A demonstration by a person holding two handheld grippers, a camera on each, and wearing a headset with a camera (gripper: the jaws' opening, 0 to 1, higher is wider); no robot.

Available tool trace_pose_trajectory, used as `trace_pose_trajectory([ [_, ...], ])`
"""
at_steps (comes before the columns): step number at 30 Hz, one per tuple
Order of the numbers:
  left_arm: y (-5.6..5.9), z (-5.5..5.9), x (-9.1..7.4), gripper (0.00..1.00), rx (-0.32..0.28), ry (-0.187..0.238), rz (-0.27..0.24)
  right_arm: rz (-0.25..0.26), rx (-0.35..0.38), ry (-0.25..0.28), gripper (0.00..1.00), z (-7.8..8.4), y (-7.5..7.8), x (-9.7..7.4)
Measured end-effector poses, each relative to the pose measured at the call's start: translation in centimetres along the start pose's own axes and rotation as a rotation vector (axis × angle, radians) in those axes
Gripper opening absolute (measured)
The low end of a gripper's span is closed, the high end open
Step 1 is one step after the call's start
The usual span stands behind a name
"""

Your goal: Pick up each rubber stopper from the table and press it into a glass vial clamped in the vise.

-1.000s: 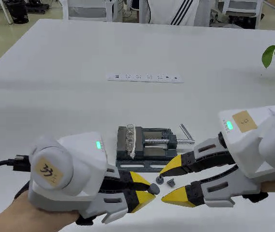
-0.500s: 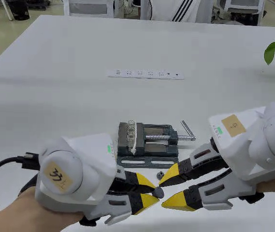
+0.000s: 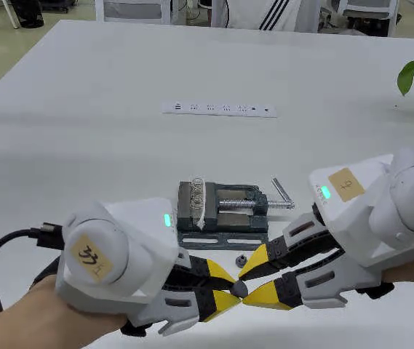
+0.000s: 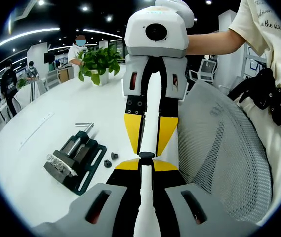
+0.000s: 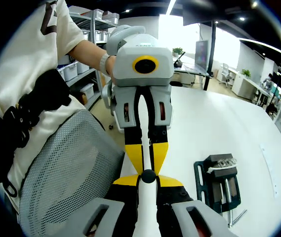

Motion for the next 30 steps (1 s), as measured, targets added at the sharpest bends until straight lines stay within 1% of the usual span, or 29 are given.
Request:
trace_pose_trajectory([
  [3, -0.01, -0.12, -0.02, 0.03, -0.011, 0.005, 0.002, 0.000, -0.001, -0.007, 0.08, 0.03, -0.02, 0.03],
  [6, 0.02, -0.01, -0.04, 0.03, -0.010, 0.003, 0.003, 0.002, -0.007, -0.010, 0.08, 0.03, -0.04, 0.09],
  [8, 0.06, 0.06, -0.09, 0.03, -0.002, 0.001, 0.003, 0.000, -0.004, -0.011, 0.08, 0.03, -0.08, 0.13],
  [15, 0.32, 0.08, -0.09, 0.03, 0.057, -0.016, 0.005, -0.008, 0.008, -0.020, 0.08, 0.05, -0.15, 0.22],
  [20, 0.33, -0.02, -0.16, 0.03, 0.043, -0.012, 0.007, -0.010, 0.023, -0.018, 0.07, -0.02, -0.15, 0.11],
  [23, 0.39, -0.09, -0.12, 0.03, 0.041, -0.013, 0.011, -0.012, 0.013, -0.026, 0.07, -0.04, -0.22, 0.05],
  [26, 0.45, -0.08, -0.08, 0.03, 0.047, -0.012, 0.018, -0.018, -0.016, -0.040, 0.08, -0.05, -0.31, 0.06],
  [30, 0.49, -0.08, -0.06, 0.03, 0.046, -0.011, 0.023, -0.018, -0.028, -0.045, 0.08, -0.09, -0.36, 0.04],
])
Point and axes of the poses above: the centre of the closed fingertips' face, and the gripper's own axes: x roughly forward along the fingers, y roughly to its right, z roughly out of its underside, the point moved 4 cm from there along -x, roughly backward along the fingers, and after that the axes turned 9 degrees about -z, right-handed, at the moved point
